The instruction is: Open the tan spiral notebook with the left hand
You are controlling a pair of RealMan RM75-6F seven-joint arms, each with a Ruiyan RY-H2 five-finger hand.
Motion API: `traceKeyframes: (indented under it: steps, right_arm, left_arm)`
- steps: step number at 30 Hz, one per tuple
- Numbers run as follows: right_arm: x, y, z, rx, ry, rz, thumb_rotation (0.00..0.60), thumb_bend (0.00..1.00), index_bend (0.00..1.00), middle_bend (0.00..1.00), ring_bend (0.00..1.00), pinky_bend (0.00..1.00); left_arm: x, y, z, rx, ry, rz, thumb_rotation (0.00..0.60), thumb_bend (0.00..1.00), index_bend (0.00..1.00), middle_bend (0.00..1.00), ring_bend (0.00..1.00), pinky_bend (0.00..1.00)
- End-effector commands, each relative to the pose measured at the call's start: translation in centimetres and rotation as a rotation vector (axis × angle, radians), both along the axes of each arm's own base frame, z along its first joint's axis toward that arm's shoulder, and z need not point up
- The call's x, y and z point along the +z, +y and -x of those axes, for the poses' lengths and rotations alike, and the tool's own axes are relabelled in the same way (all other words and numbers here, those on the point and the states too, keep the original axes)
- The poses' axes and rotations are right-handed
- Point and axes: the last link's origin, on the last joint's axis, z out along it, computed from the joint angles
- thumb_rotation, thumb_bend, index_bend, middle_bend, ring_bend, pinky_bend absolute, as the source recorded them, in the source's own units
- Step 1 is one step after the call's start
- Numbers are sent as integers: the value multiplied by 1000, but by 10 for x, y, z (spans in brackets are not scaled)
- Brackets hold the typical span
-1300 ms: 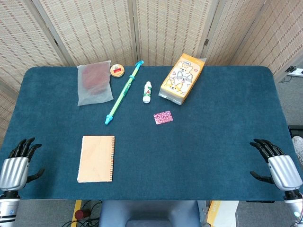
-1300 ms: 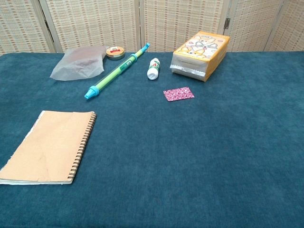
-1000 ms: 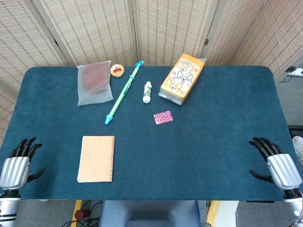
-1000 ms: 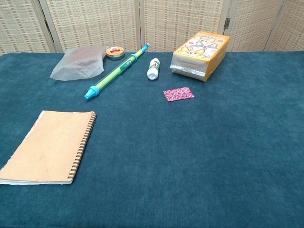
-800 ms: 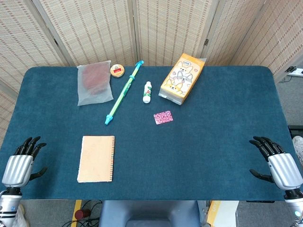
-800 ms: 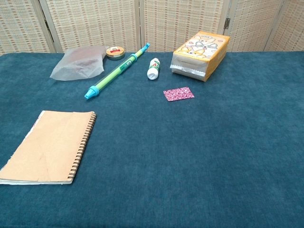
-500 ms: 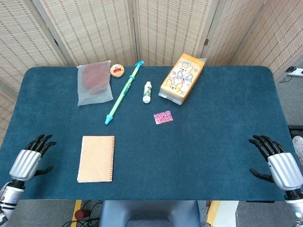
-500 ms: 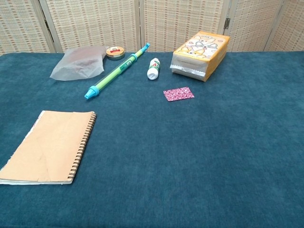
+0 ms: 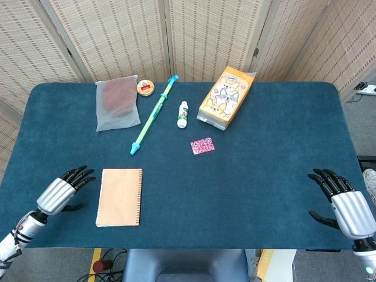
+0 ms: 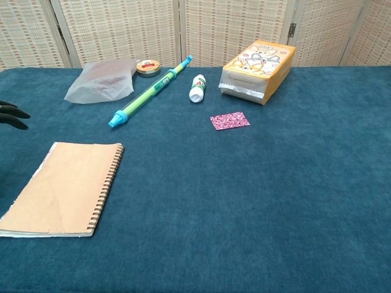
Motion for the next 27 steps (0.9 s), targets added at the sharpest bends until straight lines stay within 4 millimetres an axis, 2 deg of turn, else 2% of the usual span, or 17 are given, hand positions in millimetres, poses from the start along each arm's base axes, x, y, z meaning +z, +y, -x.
traceKeyframes:
  steps: [1,9,21,27]
  right_arm:
    - [0,1,-1,-5,3,3,600,137,167,172,127,217]
    - [0,3,-3,-17,6,12,600,127,167,172,127,217]
    - [-2,5,-4,-28,7,15,600,127,167,172,127,217]
    - [-3,5,-3,-32,8,13,600,127,167,172,127,217]
  left_arm:
    - [-21,5,-15,-86,-24,65,600,152,215,162,104,256]
    - [-30,10,-16,-132,44,73,600,152,212,163,108,256]
    - [-22,22,-5,-85,127,43,600,152,209,163,108,256]
    - [-26,22,-2,-69,144,48,600,152,210,163,108,256]
